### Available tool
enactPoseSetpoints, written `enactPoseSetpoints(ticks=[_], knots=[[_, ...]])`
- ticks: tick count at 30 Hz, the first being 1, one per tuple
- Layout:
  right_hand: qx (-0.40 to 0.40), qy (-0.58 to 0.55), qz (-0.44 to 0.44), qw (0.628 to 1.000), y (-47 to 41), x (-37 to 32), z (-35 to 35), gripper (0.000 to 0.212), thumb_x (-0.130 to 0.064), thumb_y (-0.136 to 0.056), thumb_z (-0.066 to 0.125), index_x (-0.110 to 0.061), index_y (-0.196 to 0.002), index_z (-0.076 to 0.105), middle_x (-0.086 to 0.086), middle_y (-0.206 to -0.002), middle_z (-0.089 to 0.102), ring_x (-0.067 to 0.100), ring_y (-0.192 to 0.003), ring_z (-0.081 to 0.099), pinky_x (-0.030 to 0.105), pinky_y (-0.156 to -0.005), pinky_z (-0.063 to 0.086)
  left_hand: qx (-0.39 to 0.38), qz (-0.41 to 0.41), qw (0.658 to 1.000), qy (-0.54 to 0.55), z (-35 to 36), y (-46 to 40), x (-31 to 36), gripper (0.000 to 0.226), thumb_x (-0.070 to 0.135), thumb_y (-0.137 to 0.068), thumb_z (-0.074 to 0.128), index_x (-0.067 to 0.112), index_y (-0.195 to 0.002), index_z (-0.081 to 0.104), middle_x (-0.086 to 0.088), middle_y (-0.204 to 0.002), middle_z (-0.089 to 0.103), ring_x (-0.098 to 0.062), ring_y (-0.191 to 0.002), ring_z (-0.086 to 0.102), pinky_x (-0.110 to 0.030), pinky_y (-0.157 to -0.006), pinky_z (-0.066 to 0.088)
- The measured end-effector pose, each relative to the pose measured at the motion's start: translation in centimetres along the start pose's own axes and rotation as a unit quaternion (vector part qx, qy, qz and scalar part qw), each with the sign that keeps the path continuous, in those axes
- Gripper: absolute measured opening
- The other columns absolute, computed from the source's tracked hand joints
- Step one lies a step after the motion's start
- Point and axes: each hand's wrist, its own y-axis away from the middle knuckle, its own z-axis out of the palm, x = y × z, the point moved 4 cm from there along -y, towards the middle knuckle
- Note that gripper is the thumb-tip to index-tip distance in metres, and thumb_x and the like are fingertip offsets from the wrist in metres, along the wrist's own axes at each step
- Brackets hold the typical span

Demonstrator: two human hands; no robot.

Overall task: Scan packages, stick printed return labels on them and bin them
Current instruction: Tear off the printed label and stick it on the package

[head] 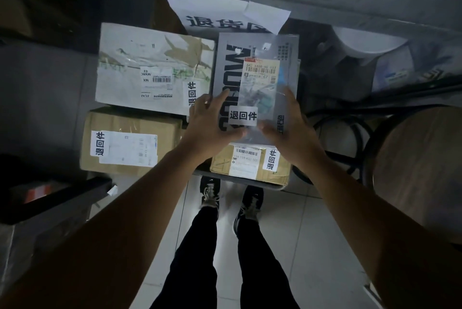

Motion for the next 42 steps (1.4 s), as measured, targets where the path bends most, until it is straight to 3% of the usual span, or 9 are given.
enactPoseSetpoints(ticks=[4, 6, 9, 13, 17, 24, 30, 35, 42], knots=[[0.009, 0.014, 0.005, 1.000, 0.9, -0.8, -0.5, 0.091, -0.061, -0.080, 0.065, -0.052, -0.150, 0.008, 0.001, -0.145, 0.040, 0.020, -0.115, 0.056, 0.046, -0.088, 0.056, 0.003, 0.004, 0.999, -0.046, -0.3, 1.1, 0.6, 0.099, 0.055, -0.078, 0.075, 0.041, -0.155, 0.015, -0.008, -0.163, 0.006, -0.030, -0.150, 0.006, -0.053, -0.117, 0.022], [0.009, 0.053, 0.006, 0.999, 2.4, -1.6, -1.2, 0.088, -0.059, -0.083, 0.063, -0.050, -0.150, 0.006, 0.005, -0.149, 0.031, 0.025, -0.124, 0.049, 0.049, -0.091, 0.054, 0.009, -0.001, 0.997, -0.073, -0.7, 2.0, 1.0, 0.095, 0.058, -0.082, 0.069, 0.042, -0.155, 0.012, -0.008, -0.164, 0.002, -0.030, -0.151, 0.003, -0.053, -0.116, 0.023], [0.006, 0.120, 0.007, 0.993, 5.7, -3.4, -2.9, 0.083, -0.062, -0.087, 0.056, -0.049, -0.151, 0.004, 0.008, -0.160, 0.013, 0.041, -0.141, 0.029, 0.061, -0.104, 0.042, 0.039, 0.016, 0.991, -0.126, -1.8, 4.6, 2.8, 0.087, 0.061, -0.087, 0.060, 0.040, -0.156, 0.012, -0.009, -0.165, 0.004, -0.031, -0.151, 0.003, -0.056, -0.116, 0.024], [0.040, 0.207, 0.001, 0.978, 11.7, -6.8, -6.2, 0.077, -0.059, -0.092, 0.050, -0.037, -0.154, 0.010, 0.010, -0.163, 0.007, 0.037, -0.148, 0.011, 0.061, -0.111, 0.032, 0.081, 0.074, 0.974, -0.199, -3.1, 10.0, 6.9, 0.074, 0.062, -0.093, 0.048, 0.040, -0.155, 0.013, -0.006, -0.165, 0.010, -0.030, -0.152, 0.009, -0.053, -0.118, 0.025], [0.096, 0.241, -0.023, 0.965, 19.0, -10.2, -10.2, 0.072, -0.058, -0.095, 0.045, -0.031, -0.155, 0.014, 0.009, -0.164, 0.010, 0.032, -0.149, 0.012, 0.057, -0.114, 0.026, 0.108, 0.132, 0.959, -0.227, -3.6, 16.6, 12.5, 0.069, 0.059, -0.097, 0.042, 0.036, -0.156, 0.015, -0.007, -0.165, 0.012, -0.029, -0.152, 0.009, -0.049, -0.120, 0.020], [0.206, 0.231, 0.058, 0.949, 31.0, -10.9, -16.2, 0.070, -0.060, -0.094, 0.041, -0.031, -0.154, 0.019, 0.008, -0.160, 0.022, 0.034, -0.144, 0.022, 0.055, -0.112, 0.027, 0.095, 0.238, 0.936, -0.241, -2.2, 25.5, 20.2, 0.067, 0.057, -0.098, 0.042, 0.030, -0.155, 0.023, -0.008, -0.163, 0.018, -0.029, -0.151, 0.013, -0.048, -0.120, 0.019], [0.307, 0.190, 0.167, 0.918, 43.5, -8.5, -19.5, 0.069, -0.049, -0.095, 0.047, -0.029, -0.154, 0.017, 0.006, -0.160, 0.022, 0.033, -0.144, 0.021, 0.055, -0.114, 0.026, 0.063, 0.354, 0.889, -0.283, -0.2, 32.1, 25.8, 0.064, 0.055, -0.097, 0.043, 0.028, -0.153, 0.031, -0.008, -0.160, 0.024, -0.030, -0.148, 0.020, -0.047, -0.118, 0.020], [0.379, 0.168, 0.229, 0.880, 53.8, -6.0, -20.4, 0.065, -0.055, -0.094, 0.044, -0.031, -0.151, 0.023, 0.003, -0.155, 0.029, 0.032, -0.141, 0.027, 0.055, -0.110, 0.030, 0.039, 0.451, 0.839, -0.303, 2.5, 40.0, 30.2, 0.061, 0.055, -0.097, 0.043, 0.028, -0.151, 0.034, -0.007, -0.158, 0.029, -0.029, -0.145, 0.025, -0.047, -0.115, 0.027], [0.436, 0.128, 0.298, 0.839, 67.0, -0.9, -21.6, 0.072, -0.047, -0.093, 0.053, -0.027, -0.153, 0.021, 0.006, -0.156, 0.027, 0.033, -0.140, 0.028, 0.058, -0.110, 0.029, -0.035, 0.519, 0.788, -0.329, 9.9, 50.6, 34.5, 0.060, 0.049, -0.100, 0.044, 0.025, -0.153, 0.030, -0.008, -0.158, 0.027, -0.029, -0.143, 0.026, -0.044, -0.112, 0.027]])
